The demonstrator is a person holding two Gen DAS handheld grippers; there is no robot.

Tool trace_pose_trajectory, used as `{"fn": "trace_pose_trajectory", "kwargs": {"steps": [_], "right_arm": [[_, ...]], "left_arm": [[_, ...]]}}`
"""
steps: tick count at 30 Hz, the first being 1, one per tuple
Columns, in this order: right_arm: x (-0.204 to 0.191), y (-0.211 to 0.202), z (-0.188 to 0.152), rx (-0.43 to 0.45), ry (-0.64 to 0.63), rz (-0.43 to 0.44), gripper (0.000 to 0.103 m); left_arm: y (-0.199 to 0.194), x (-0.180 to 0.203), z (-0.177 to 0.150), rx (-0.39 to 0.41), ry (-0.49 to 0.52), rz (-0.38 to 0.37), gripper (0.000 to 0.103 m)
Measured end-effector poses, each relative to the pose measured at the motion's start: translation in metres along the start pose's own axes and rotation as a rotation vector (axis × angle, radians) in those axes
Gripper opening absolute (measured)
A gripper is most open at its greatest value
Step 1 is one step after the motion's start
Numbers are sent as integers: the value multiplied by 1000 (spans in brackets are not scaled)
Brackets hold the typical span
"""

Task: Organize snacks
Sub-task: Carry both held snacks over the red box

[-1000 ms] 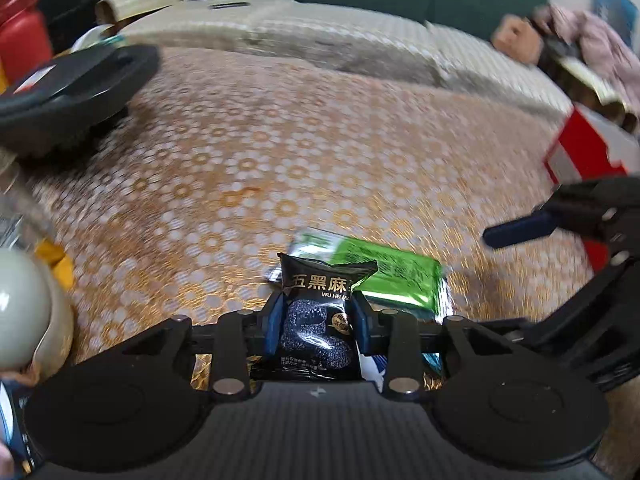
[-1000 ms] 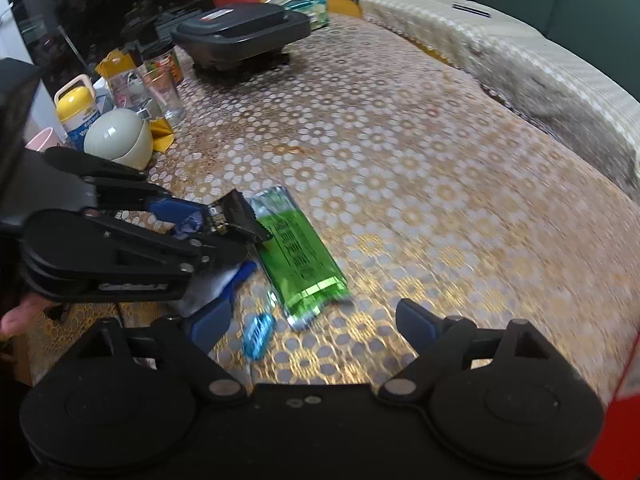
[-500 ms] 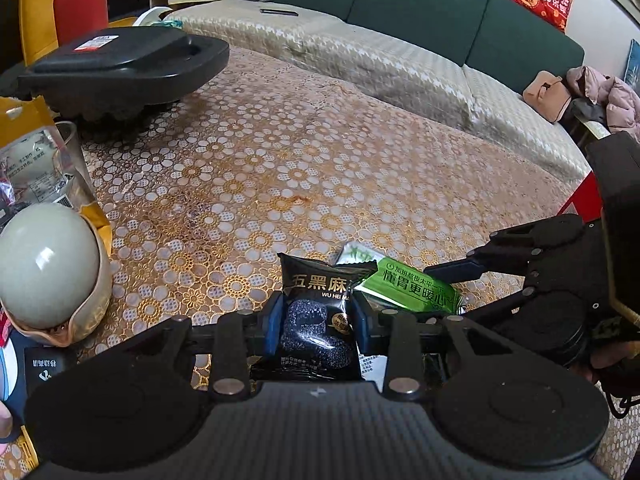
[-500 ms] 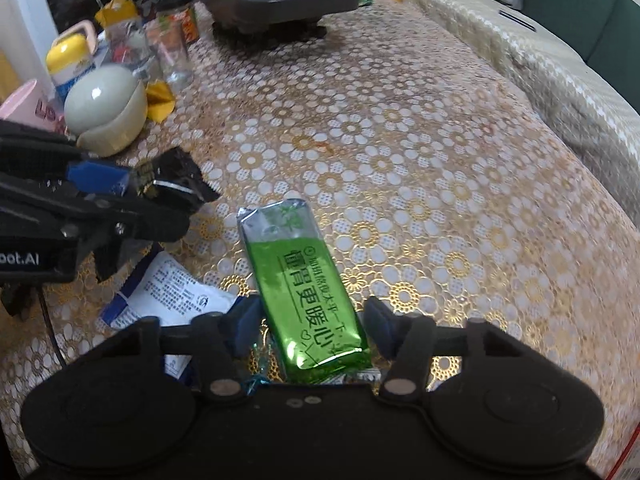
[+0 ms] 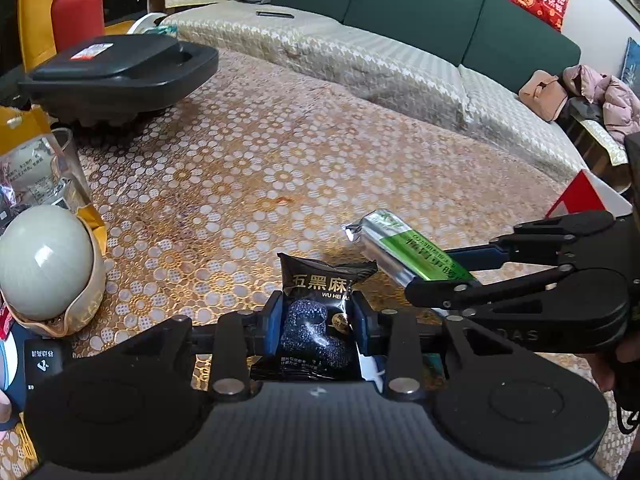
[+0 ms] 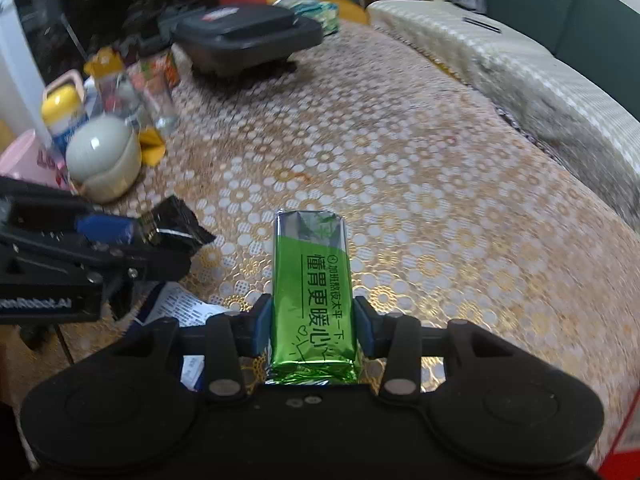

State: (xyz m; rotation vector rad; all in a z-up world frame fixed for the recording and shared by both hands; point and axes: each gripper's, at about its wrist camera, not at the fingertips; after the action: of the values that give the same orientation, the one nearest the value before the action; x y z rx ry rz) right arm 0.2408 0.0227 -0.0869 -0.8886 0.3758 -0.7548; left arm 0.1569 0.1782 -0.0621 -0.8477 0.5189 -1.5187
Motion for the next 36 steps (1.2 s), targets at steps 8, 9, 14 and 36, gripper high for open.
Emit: {"fn": "trace_pose_trajectory", "kwargs": {"steps": [8, 9, 14, 36], "right_arm": [[11, -62, -20, 64, 72, -27, 42], [13, -70, -24, 71, 80, -31, 42], [23, -115, -45, 117, 121, -58, 42], [118, -256, -151, 239, 334, -283, 42]], "left_arm": [[-25, 37, 2, 21, 34, -23, 34], [-28, 44, 2, 26, 42, -26, 34], [-49, 78, 3, 53, 83, -52, 34], [-69, 279, 4, 70, 308, -184, 34]]}}
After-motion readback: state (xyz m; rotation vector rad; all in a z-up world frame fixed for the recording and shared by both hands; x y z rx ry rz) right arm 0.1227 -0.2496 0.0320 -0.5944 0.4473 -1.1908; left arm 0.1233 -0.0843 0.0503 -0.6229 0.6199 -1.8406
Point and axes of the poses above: each gripper's, at about its wrist camera, not at the fingertips, and y roughly the way its jaws point, x to its right, z to its top, and after that the axes turned 2 degrees about -z, right-handed
